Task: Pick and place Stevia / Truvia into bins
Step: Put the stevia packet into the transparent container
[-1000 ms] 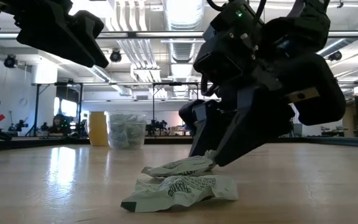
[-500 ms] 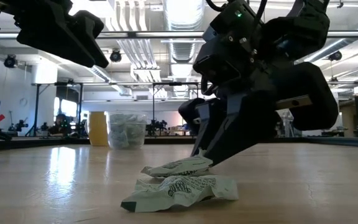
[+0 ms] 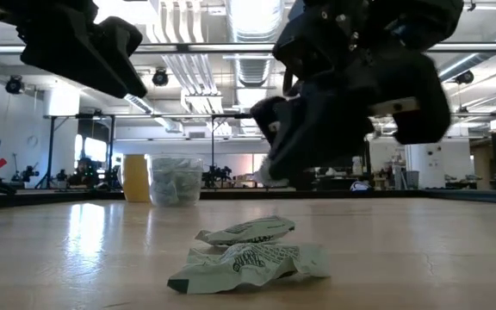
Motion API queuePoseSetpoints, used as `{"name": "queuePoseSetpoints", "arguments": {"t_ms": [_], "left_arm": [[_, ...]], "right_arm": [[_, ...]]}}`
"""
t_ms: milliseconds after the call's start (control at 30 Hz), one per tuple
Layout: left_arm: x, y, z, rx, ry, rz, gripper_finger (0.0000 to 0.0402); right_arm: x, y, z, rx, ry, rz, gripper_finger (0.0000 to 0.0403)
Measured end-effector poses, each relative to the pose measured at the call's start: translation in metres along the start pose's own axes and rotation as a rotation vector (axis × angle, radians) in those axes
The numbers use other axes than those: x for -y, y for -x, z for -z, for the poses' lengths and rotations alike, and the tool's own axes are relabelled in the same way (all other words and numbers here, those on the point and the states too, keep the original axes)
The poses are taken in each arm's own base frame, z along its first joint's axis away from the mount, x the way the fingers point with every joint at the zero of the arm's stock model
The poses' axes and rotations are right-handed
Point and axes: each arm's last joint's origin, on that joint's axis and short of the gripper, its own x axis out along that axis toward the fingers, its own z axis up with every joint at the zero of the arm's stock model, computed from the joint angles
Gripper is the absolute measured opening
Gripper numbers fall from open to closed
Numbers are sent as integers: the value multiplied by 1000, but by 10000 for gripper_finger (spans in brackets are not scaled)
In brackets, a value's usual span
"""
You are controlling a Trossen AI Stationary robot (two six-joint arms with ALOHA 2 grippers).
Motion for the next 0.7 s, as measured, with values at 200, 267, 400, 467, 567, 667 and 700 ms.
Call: {"name": "queuePoseSetpoints", "arguments": {"t_ms": [200, 267, 400, 467, 567, 667, 700], "left_arm": [[-1, 11, 8, -88, 118, -4, 146], [-1, 15, 14, -135, 177, -13, 146], [3, 18, 23, -184, 231, -19, 146], [4, 19, 24, -189, 233, -17, 146], [4, 19, 24, -187, 232, -15, 146], [5, 20, 24, -187, 230, -14, 146], [5, 20, 24, -188, 229, -13, 146]], "right_arm": [[21, 8, -7, -30, 77, 277, 32], [33, 12, -13, -11, 86, 364, 32], [60, 21, -25, 63, 106, 463, 32], [75, 27, -31, 95, 107, 503, 33], [98, 38, -39, 141, 100, 530, 33], [120, 51, -47, 197, 81, 530, 33], [127, 55, -49, 219, 70, 528, 33]]}}
